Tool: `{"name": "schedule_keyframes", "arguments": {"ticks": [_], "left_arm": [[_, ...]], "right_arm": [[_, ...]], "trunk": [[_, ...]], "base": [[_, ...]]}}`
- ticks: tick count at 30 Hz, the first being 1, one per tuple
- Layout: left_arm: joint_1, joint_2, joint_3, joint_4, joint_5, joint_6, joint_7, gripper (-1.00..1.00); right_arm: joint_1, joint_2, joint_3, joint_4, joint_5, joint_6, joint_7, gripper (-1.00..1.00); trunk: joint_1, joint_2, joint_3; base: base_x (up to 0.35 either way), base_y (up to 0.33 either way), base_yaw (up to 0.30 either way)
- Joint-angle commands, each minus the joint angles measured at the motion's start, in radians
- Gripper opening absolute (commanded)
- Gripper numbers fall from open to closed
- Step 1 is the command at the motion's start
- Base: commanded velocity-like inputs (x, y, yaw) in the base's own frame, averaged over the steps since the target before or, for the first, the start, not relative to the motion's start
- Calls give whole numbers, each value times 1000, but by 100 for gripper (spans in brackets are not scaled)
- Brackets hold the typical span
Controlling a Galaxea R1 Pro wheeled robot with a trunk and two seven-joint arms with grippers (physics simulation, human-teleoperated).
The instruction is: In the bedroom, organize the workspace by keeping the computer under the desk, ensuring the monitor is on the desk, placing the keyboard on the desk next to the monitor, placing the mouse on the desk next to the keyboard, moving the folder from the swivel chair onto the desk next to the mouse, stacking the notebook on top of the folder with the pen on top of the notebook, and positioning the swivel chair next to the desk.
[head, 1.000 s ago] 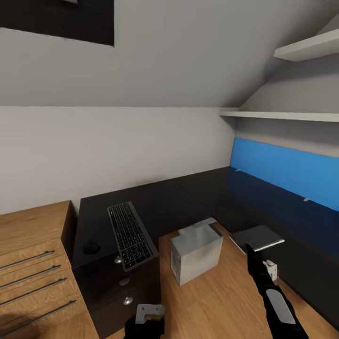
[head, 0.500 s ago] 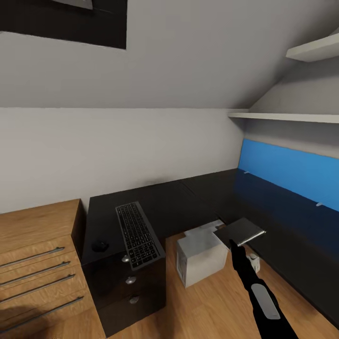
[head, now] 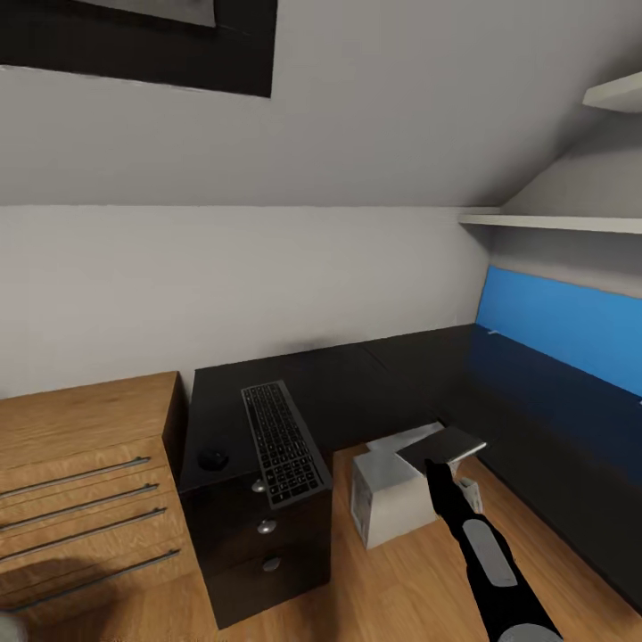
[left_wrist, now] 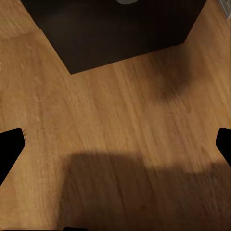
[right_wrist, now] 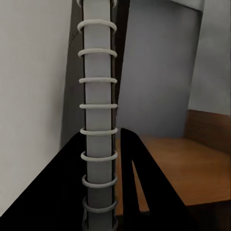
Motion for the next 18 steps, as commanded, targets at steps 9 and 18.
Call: {"name": "schedule_keyframes", "arguments": {"ticks": [9,18], "left_arm": [[-1,1,-4,-1,5,2,8,100],[-1,1,-4,0,5,2,8,100]], "right_arm": [[-30,77,-9,9,-14,7,-10,-100],[-29,85,-12,5,-13,5,44,-100]], "trunk": [[0,-1,-1],[0,-1,-1]], "base": [[0,0,146],[0,0,33]]}}
